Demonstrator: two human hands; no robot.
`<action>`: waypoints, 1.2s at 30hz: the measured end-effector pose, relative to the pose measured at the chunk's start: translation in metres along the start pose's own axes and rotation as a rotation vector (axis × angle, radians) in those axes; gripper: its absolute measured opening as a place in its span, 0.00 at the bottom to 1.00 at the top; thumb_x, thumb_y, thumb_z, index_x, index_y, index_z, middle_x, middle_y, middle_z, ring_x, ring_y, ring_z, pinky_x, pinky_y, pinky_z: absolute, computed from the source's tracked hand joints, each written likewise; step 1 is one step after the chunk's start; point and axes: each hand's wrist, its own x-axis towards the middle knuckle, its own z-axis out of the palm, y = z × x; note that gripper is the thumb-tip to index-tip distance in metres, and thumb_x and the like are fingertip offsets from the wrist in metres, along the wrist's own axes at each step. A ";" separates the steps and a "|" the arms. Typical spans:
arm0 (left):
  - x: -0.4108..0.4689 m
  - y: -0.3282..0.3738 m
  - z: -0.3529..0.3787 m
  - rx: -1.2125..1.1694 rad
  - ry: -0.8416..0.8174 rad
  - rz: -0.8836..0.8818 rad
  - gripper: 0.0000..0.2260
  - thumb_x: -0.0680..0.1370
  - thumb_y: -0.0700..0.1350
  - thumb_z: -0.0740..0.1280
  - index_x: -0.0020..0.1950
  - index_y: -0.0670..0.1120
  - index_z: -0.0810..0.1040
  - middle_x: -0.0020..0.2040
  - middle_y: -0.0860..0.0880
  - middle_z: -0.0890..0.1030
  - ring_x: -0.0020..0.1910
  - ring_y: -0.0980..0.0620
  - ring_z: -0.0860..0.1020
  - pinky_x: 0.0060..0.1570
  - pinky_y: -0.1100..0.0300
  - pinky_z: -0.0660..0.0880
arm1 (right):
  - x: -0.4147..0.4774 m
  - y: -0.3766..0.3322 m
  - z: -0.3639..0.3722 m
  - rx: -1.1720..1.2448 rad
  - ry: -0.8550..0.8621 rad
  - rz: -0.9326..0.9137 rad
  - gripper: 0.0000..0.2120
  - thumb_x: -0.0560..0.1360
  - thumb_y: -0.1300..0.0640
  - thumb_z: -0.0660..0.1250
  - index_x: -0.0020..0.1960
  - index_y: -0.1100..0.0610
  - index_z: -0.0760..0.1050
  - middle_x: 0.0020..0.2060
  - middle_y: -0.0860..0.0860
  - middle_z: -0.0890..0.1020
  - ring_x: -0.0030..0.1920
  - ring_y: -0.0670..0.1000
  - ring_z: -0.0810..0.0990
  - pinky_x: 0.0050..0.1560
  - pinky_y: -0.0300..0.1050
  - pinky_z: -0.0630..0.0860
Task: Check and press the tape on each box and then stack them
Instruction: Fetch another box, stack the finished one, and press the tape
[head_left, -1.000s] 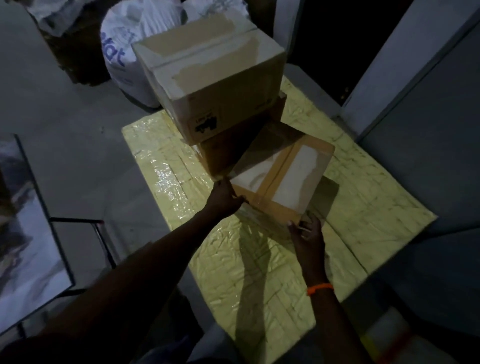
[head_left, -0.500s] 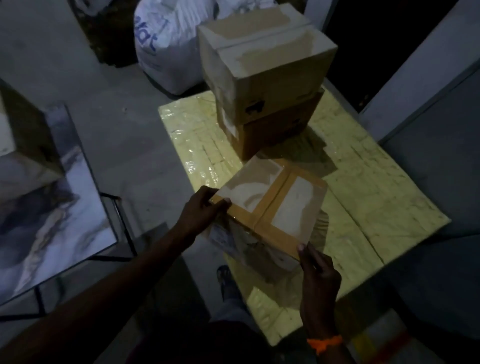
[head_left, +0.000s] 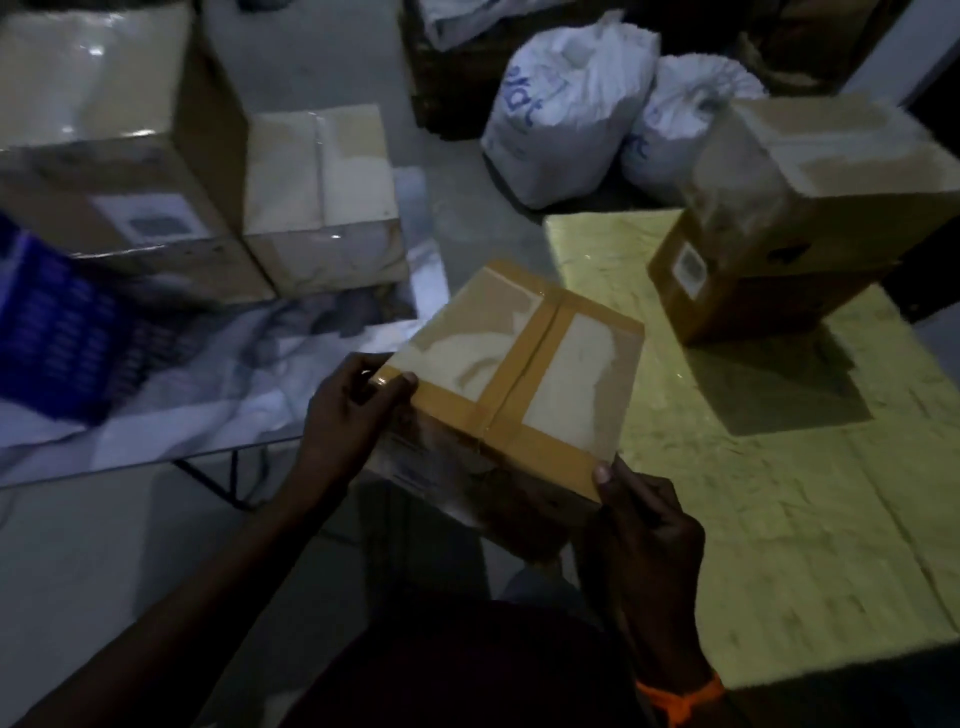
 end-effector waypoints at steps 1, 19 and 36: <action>0.004 -0.006 -0.022 -0.030 0.042 0.003 0.05 0.77 0.47 0.74 0.52 0.51 0.83 0.43 0.53 0.86 0.43 0.59 0.83 0.40 0.67 0.76 | -0.007 -0.006 0.016 0.001 -0.053 -0.038 0.16 0.73 0.52 0.75 0.59 0.55 0.85 0.48 0.47 0.86 0.52 0.47 0.84 0.49 0.42 0.81; 0.073 -0.134 -0.198 0.042 0.275 -0.171 0.14 0.76 0.56 0.69 0.55 0.49 0.77 0.51 0.49 0.81 0.50 0.46 0.81 0.47 0.50 0.79 | -0.067 0.028 0.220 -0.243 -0.632 -0.136 0.10 0.78 0.53 0.73 0.59 0.50 0.85 0.49 0.42 0.86 0.52 0.38 0.82 0.54 0.37 0.81; 0.068 -0.129 -0.140 0.225 0.283 -0.277 0.18 0.78 0.58 0.71 0.62 0.48 0.80 0.54 0.50 0.83 0.48 0.54 0.81 0.42 0.61 0.76 | 0.095 0.020 0.241 -0.215 -0.552 0.052 0.25 0.74 0.46 0.76 0.68 0.54 0.77 0.61 0.49 0.83 0.60 0.50 0.82 0.54 0.51 0.84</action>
